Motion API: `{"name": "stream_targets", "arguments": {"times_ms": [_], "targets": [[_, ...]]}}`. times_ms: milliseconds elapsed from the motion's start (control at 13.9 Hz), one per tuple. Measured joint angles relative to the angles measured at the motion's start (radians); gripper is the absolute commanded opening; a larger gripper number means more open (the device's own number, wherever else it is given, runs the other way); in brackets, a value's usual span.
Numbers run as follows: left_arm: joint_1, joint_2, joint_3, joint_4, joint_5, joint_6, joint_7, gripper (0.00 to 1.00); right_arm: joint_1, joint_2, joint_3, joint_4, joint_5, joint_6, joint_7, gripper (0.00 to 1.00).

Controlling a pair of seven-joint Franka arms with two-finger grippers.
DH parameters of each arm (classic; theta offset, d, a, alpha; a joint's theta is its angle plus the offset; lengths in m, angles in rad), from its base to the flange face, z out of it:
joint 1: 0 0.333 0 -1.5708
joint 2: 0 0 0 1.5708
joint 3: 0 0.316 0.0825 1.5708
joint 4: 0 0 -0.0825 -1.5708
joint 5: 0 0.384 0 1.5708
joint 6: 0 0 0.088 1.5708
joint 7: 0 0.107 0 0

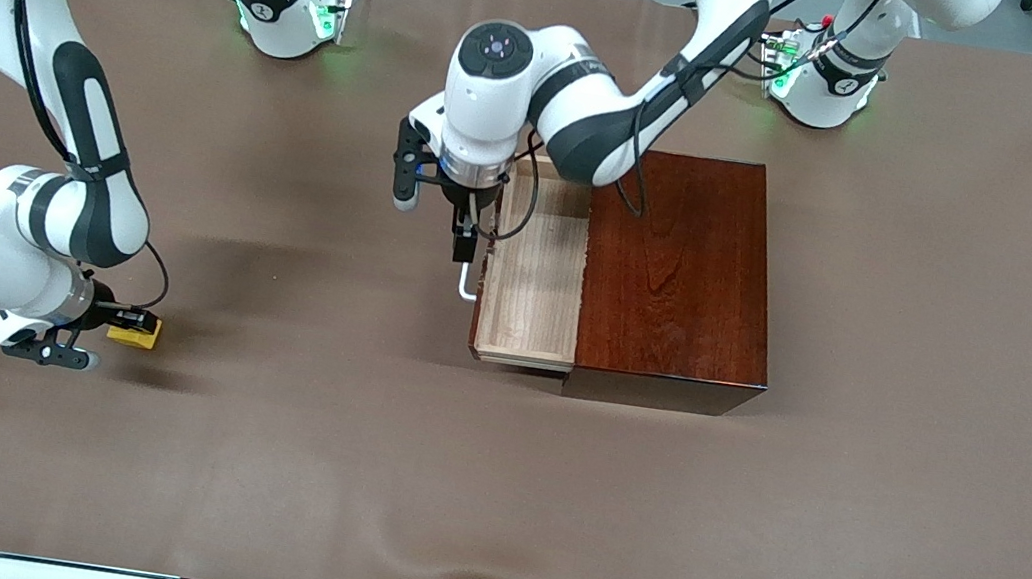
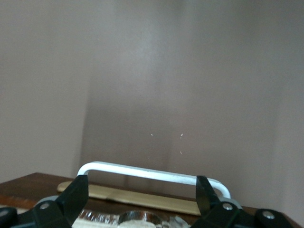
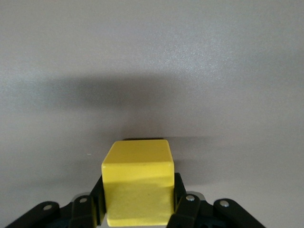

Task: Open drawer, take yellow block, close drawer
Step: 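Carry the cube away with the right gripper while the left gripper pushes the drawer, then push the drawer shut with the left gripper while the right gripper releases the cube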

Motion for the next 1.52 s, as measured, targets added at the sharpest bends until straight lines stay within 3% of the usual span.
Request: {"name": "stream_targets", "arguments": {"times_ms": [577, 1155, 1515], "targets": [[0.009, 0.042, 0.008, 0.002, 0.000, 0.006, 0.017, 1.00, 0.001, -0.040, 0.013, 0.025, 0.000, -0.064, 0.032, 1.00], [0.039, 0.041, 0.007, 0.021, 0.000, -0.066, 0.045, 1.00, 0.079, -0.351, 0.028, 0.061, 0.000, -0.431, 0.044, 1.00], [0.036, 0.038, 0.006, 0.039, 0.020, -0.164, 0.063, 1.00, 0.083, -0.483, 0.022, 0.166, 0.000, -0.700, 0.046, 1.00]]}}
